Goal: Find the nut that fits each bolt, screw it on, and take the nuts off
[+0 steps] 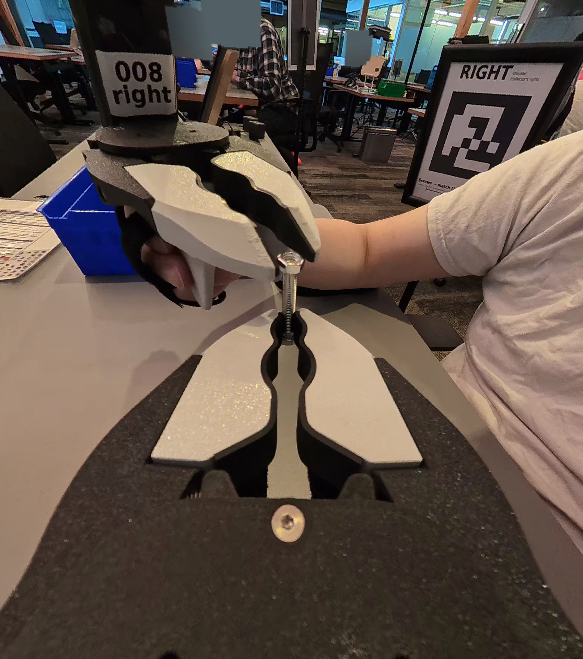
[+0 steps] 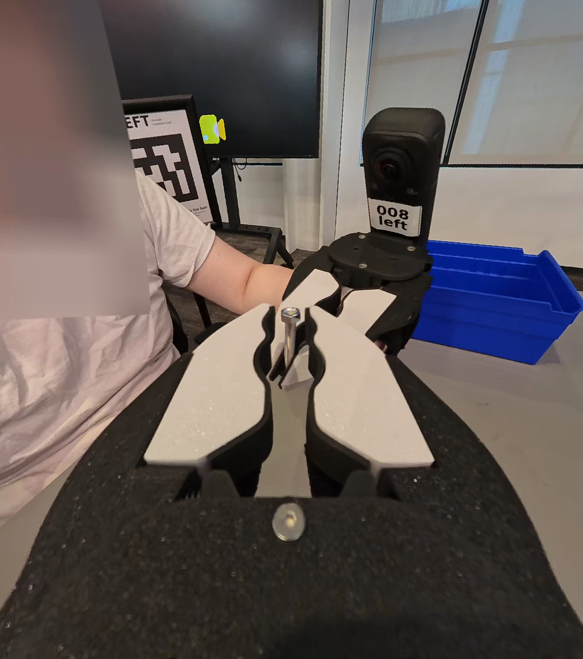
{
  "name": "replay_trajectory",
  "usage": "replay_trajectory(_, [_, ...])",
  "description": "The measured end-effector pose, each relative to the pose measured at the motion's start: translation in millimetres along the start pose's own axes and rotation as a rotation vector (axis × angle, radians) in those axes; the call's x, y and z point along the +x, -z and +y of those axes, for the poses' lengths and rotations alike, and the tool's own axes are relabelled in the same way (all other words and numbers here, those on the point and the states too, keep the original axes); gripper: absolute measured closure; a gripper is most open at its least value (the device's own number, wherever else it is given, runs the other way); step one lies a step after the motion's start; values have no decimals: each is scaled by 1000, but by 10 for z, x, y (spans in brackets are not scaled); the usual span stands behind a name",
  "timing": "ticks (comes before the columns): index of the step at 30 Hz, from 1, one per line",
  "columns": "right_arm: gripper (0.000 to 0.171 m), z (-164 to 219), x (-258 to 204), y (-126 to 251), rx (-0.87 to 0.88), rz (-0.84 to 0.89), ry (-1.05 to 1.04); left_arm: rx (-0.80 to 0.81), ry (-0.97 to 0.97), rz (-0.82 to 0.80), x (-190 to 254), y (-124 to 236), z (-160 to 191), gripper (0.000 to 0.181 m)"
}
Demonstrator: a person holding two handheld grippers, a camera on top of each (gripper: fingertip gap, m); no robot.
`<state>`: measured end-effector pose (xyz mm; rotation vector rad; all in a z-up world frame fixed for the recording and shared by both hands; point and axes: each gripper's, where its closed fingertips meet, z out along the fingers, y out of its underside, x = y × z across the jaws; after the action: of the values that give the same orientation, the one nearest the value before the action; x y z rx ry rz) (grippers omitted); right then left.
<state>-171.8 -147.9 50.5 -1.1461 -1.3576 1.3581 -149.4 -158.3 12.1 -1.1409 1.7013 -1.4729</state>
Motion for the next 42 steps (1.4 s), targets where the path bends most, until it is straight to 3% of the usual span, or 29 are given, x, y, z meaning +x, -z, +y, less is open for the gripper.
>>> replay_trajectory(10, [161, 34, 30, -14, -23, 23, 6, -14, -3, -30, -41, 3, 15, 177])
replay_trajectory(24, [162, 79, 584, 126, -72, 427, 49, -95, 30, -443, -615, 240, 77, 177])
replay_trajectory(30, [161, 74, 686, 133, -70, 511, 20, -115, 29, -538, -711, 308, 82, 177])
replay_trajectory(33, [161, 64, 650, 131, -77, 490, 54, -101, 44, -491, -664, 281, 68, 177])
replay_trajectory(36, [148, 22, 644, 167, -62, 491, 63, -74, 66, -451, -634, 271, 45, 177])
replay_trajectory(42, [149, -26, 506, 193, -50, 403, 94, -67, 68, -362, -524, 203, 35, 177])
